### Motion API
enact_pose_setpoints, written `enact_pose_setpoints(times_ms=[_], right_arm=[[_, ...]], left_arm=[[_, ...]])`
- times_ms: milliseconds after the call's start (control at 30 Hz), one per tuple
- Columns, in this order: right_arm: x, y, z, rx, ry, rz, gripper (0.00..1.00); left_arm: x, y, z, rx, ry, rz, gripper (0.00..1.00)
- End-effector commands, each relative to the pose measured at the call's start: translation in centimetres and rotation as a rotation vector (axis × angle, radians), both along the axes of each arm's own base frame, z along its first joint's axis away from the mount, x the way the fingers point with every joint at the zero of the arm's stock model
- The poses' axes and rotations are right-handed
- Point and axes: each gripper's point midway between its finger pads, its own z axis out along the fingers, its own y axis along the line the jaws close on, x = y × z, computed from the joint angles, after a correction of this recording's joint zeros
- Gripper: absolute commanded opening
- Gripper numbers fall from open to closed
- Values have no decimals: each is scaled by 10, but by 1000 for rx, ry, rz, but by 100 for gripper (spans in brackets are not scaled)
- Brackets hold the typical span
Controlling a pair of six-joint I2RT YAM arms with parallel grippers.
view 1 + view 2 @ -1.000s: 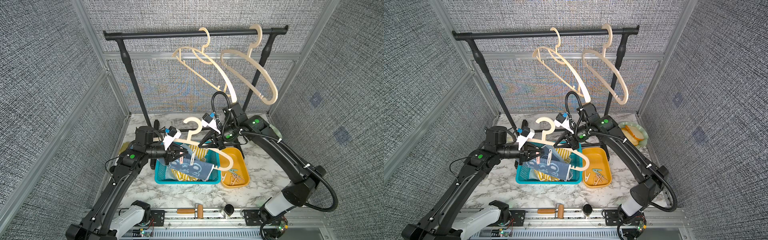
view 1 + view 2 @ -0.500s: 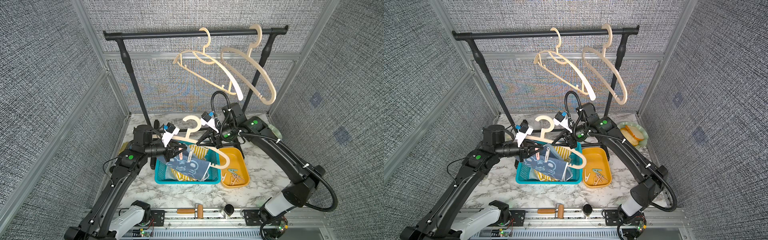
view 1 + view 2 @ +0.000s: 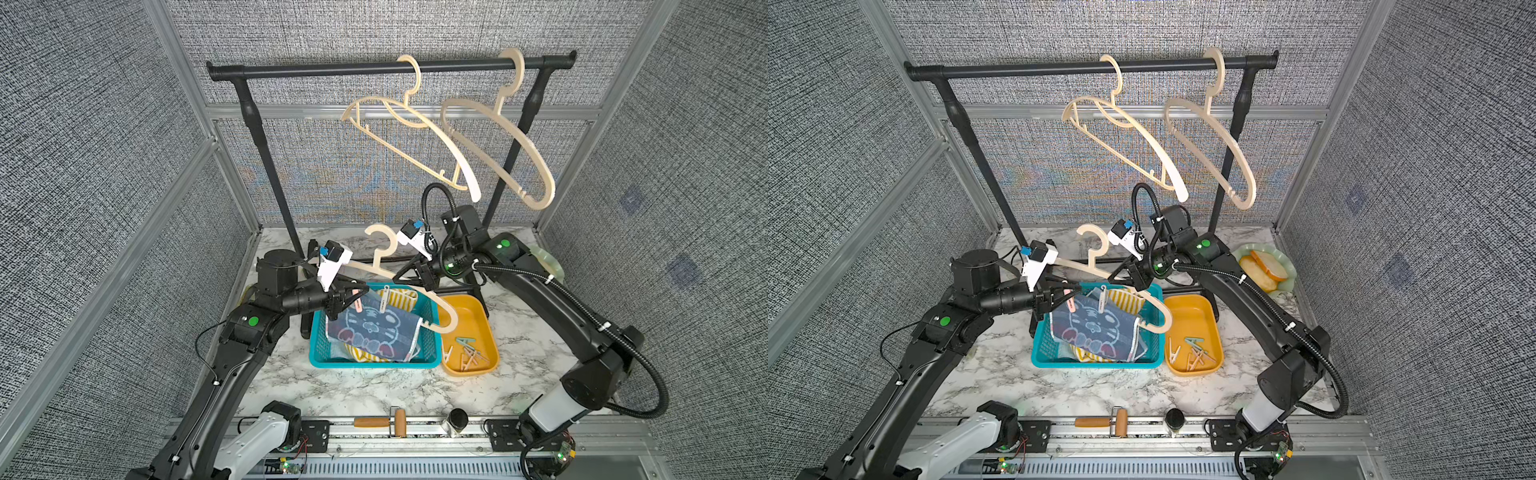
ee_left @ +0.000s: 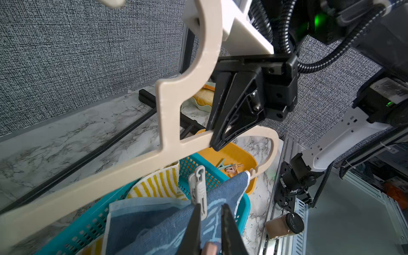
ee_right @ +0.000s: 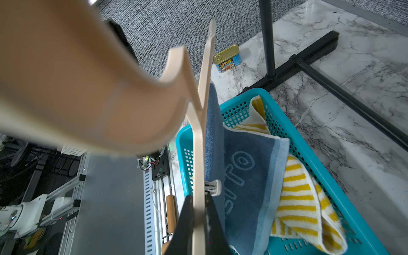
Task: Remove the clothespins securing towels to the hanger
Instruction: Remove the clothespin from the hanger, then place the clothespin in the storage box.
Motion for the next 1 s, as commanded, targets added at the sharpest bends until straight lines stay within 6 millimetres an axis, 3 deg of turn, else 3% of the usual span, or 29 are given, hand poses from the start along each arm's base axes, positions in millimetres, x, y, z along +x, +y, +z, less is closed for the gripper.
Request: enact_pose_setpoints(times_ms=[0, 533, 700, 967], right_arm=[[18, 2, 4, 15, -7, -75, 0], [39, 10, 3, 57, 21, -152, 0], [39, 10, 5, 70, 24, -158, 0], [41, 5, 11, 79, 13, -182, 0]], left_arm=[[-5, -1, 5, -12, -14, -7, 0], [-56, -31, -39, -47, 163, -18, 0], [-64, -57, -59, -61, 189, -63, 0], [-89, -121, -97, -9, 219, -206, 0]])
